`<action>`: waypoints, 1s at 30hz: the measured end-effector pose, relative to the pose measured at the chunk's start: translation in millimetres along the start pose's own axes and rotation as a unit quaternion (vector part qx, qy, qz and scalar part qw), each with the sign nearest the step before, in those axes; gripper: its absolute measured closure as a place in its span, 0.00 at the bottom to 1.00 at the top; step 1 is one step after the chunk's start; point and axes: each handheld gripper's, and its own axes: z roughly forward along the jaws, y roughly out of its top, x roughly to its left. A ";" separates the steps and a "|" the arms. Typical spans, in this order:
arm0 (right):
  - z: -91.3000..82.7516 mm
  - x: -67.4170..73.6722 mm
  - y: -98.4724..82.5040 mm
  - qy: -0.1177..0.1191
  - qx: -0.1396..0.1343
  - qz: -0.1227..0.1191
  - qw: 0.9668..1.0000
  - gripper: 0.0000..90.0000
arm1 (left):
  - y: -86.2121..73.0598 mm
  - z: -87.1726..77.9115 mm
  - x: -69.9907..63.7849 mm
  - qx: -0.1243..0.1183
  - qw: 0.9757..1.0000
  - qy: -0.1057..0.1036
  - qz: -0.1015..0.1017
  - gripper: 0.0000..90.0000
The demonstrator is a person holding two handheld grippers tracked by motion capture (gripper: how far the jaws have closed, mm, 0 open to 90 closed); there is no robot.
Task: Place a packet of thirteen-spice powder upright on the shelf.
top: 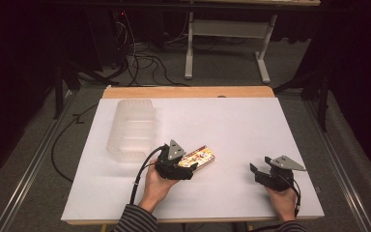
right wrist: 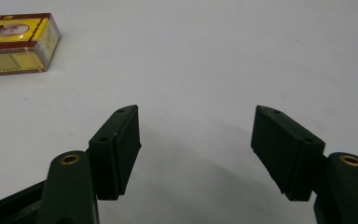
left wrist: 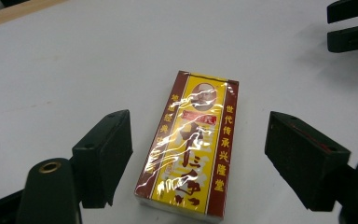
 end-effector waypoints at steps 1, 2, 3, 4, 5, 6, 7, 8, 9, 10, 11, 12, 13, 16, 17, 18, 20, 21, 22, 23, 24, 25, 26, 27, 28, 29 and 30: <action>0.0 0.0 0.1 0.000 0.001 0.000 1.000 0.37 | -0.4 1.4 -1.3 0.002 1.000 0.001 0.000 0.26; 0.0 0.0 0.1 0.000 0.001 0.000 1.000 0.37 | -1.5 5.0 -3.9 0.005 1.000 0.002 0.001 0.26; 0.0 0.1 0.1 0.000 0.001 0.000 1.000 0.37 | -1.8 6.7 -4.9 0.006 1.000 0.003 0.003 0.26; 0.0 0.0 0.1 0.000 0.001 0.000 1.000 0.37 | -2.6 8.3 -6.3 0.008 1.000 0.004 0.003 0.26; 0.0 0.0 0.1 0.000 0.001 0.000 1.000 0.37 | -3.6 10.2 -7.4 0.008 1.000 0.005 0.006 0.26; 0.0 0.0 0.1 0.000 0.001 0.000 1.000 0.37 | -3.6 10.2 -7.4 0.008 1.000 0.005 0.006 0.26; 0.0 0.0 0.1 0.000 0.001 -0.001 1.000 0.37 | -5.1 13.4 -9.4 0.012 1.000 0.006 0.007 0.26; 0.0 -0.3 0.1 0.001 0.001 -0.004 1.000 0.37 | -5.8 15.4 -9.9 0.015 1.000 0.007 0.008 0.26; 0.1 0.0 0.0 0.000 0.000 -0.002 1.000 0.37 | -6.4 17.5 -10.2 0.015 1.000 0.010 0.011 0.26; 0.0 0.0 0.1 0.000 0.001 -0.001 1.000 0.37 | -7.0 19.6 -10.5 0.017 1.000 0.012 0.013 0.26; 0.0 0.0 0.1 0.000 0.001 -0.001 1.000 0.37 | -7.4 21.4 -11.0 0.020 1.000 0.014 0.015 0.26; 0.1 -0.1 0.1 0.000 0.001 -0.001 1.000 0.37 | -8.1 23.2 -11.9 0.021 1.000 0.017 0.016 0.26; 0.1 -0.1 0.1 0.001 0.002 -0.001 1.000 0.37 | -8.5 25.2 -12.4 0.021 0.999 0.019 0.019 0.26; -0.1 0.1 0.0 0.000 0.000 0.000 1.000 0.37 | -11.1 31.2 -14.7 0.027 0.999 0.024 0.027 0.25; 0.0 0.0 0.0 0.000 0.000 0.000 1.000 0.37 | -11.9 32.6 -15.7 0.027 0.999 0.027 0.025 0.25; 0.0 -0.1 0.0 0.000 0.000 0.000 1.000 0.37 | -12.9 35.3 -16.1 0.030 0.999 0.030 0.028 0.25; 0.0 0.0 0.0 0.001 0.001 0.000 1.000 0.37 | -14.0 39.0 -16.5 0.033 0.998 0.032 0.034 0.25; 0.0 0.0 0.0 0.001 0.000 0.000 1.000 0.37 | -15.2 41.8 -17.3 0.035 0.998 0.035 0.036 0.25; 0.0 -0.1 0.0 0.001 0.000 0.000 1.000 0.37 | -16.2 44.0 -18.2 0.036 0.998 0.038 0.037 0.24; 0.1 -0.2 0.0 0.000 -0.001 0.000 1.000 0.37 | -17.1 45.7 -19.0 0.038 0.998 0.039 0.041 0.24; 0.1 -0.2 0.0 0.000 -0.001 0.000 1.000 0.37 | -17.1 45.7 -19.0 0.038 0.998 0.039 0.041 0.24; 0.1 -0.3 0.0 0.000 0.000 0.000 1.000 0.37 | -17.9 47.4 -19.3 0.040 0.997 0.038 0.050 0.24; 0.2 -0.3 0.0 0.001 0.000 0.000 1.000 0.37 | -19.0 49.2 -20.3 0.040 0.997 0.039 0.053 0.23; 0.0 -0.3 0.0 0.000 0.000 0.000 1.000 0.37 | -20.8 52.3 -21.5 0.043 0.997 0.041 0.058 0.23; 0.0 -0.3 0.0 0.000 0.000 0.000 1.000 0.37 | -20.8 52.3 -21.5 0.043 0.997 0.041 0.058 0.23; -0.1 -0.3 0.0 0.000 0.000 0.001 1.000 0.37 | -23.1 56.6 -22.7 0.047 0.996 0.044 0.062 0.23; 0.0 -0.3 0.0 0.000 0.000 0.000 1.000 0.37 | -24.3 58.2 -23.2 0.050 0.996 0.045 0.065 0.23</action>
